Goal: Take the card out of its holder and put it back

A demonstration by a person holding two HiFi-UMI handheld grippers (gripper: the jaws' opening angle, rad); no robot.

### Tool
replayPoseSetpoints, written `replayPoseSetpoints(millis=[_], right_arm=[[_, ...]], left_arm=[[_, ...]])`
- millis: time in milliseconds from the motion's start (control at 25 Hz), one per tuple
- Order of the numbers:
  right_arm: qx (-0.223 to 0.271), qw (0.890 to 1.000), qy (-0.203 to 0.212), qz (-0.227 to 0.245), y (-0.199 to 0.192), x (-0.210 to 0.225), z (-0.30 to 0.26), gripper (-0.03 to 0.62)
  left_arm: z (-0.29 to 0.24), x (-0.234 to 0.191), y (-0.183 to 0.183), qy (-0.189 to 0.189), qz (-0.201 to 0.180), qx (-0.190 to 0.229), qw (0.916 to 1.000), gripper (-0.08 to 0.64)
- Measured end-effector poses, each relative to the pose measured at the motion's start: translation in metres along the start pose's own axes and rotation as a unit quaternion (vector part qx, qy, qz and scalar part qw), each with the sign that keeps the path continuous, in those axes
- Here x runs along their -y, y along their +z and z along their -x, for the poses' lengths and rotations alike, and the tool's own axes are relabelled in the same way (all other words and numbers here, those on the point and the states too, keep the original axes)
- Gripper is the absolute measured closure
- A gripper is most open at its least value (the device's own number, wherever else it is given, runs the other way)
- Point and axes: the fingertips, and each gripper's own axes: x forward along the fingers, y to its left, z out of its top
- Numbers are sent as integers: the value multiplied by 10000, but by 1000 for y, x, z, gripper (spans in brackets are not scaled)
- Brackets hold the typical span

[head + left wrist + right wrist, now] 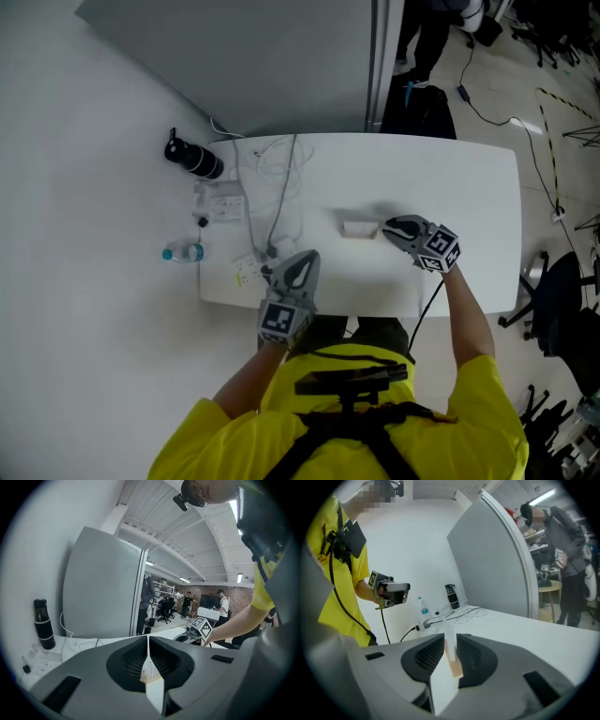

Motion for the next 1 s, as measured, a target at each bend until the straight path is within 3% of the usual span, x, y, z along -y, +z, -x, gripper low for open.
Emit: replayPoseSetpoints(millis=[280,360,720,1000], right_arm=[[-68,9925,1195,233,-9,6,-34,506],[7,9909,1322,241,-6,6,-38,565],[194,9899,1296,532,2,-1,-36,571],[389,9912,1027,742,61,1,-14,571]], left_arm=[[-4,-3,-16,205,223,-169,9994,554],[1,-5,-21,252,234,-253,9991,554],[3,1,-30,95,232,-323,9992,554],[7,-4,-1,-40,80,16,10000,554]])
